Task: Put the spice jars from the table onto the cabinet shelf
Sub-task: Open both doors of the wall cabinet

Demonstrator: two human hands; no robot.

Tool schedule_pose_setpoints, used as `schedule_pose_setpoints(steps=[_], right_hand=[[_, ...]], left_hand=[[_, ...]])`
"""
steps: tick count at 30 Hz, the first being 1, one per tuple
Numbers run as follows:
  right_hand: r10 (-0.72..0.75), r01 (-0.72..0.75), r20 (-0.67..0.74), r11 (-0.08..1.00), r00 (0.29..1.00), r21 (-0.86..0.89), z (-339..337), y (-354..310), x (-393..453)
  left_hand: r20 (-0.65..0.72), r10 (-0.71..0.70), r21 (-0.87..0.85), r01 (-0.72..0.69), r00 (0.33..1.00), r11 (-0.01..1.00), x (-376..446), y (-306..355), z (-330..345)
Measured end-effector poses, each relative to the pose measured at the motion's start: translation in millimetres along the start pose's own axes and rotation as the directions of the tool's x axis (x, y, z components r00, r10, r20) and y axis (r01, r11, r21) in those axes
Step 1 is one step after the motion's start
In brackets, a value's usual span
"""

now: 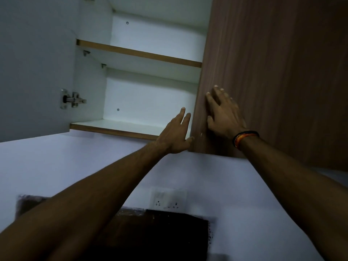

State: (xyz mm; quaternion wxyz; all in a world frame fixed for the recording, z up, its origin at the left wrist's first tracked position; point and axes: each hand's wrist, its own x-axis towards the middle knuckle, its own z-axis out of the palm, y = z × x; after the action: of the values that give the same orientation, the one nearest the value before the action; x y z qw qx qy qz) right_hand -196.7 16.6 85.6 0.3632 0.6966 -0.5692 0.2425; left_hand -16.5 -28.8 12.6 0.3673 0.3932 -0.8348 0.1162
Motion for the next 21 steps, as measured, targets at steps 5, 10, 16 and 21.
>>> schedule_pose_setpoints(steps=[5,10,16,21], right_hand=[[0.017,-0.017,0.054,1.000,0.998,-0.014,10,7,8],[0.037,-0.037,0.034,0.999,0.999,-0.003,16,7,10],[0.072,-0.071,-0.025,0.997,0.997,0.038,18,0,5],[0.105,-0.084,-0.189,0.990,0.976,0.116,18,-12,-6]], left_hand=[[0.003,-0.046,-0.272,0.045,0.999,0.961,19,16,3],[-0.028,-0.119,-0.659,0.071,0.993,0.749,32,22,8],[0.033,-0.192,-0.824,0.135,0.981,0.551,35,14,9],[0.019,-0.200,-0.870,0.115,0.980,0.480,26,18,2]])
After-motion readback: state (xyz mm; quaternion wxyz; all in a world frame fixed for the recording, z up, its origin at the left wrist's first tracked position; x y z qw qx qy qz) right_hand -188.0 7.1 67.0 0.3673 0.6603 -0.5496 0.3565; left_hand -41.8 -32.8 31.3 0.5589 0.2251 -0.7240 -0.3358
